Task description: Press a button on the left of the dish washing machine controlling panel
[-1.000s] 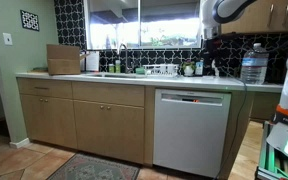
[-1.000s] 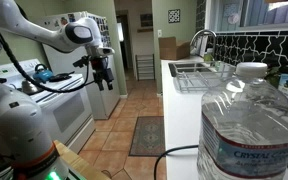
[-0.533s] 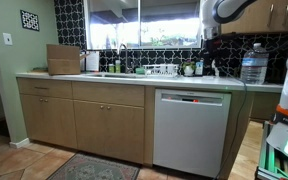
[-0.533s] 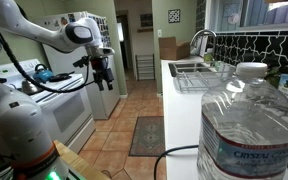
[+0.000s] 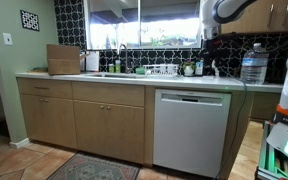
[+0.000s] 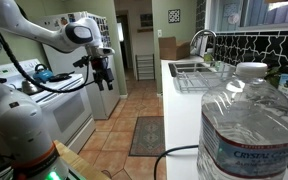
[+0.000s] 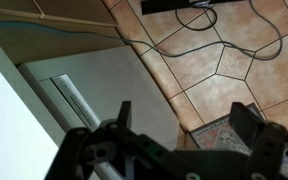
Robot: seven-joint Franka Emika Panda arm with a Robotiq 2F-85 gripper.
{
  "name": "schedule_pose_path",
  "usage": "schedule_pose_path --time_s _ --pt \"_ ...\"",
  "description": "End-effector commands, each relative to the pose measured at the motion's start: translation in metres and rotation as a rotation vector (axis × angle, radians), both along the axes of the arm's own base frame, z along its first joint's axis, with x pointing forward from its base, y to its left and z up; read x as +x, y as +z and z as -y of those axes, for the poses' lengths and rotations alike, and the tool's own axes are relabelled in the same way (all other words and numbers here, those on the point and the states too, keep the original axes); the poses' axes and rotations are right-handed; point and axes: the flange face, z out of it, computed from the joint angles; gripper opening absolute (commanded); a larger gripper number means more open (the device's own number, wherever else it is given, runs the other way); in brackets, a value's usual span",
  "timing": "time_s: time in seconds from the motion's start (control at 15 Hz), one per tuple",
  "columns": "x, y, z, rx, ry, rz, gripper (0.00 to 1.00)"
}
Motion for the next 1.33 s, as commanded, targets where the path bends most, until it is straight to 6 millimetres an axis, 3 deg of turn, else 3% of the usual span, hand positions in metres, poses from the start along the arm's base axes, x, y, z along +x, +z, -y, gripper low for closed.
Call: schedule_pose_path --time_s 0.0,0.27,0.4,0.87,1.27 --pt "0.000 0.000 0.000 0.000 0.000 -0.001 1.00" --pt "0.000 0.000 0.000 0.000 0.000 -0.001 1.00" --pt "0.001 -0.006 -0.010 -0.069 0.028 0.022 1.00" --pt "0.013 -0.069 -0.069 -0.335 0.212 0.101 1.00" --pt "0.043 -0.115 -0.059 -0.449 0.339 0.066 1.00"
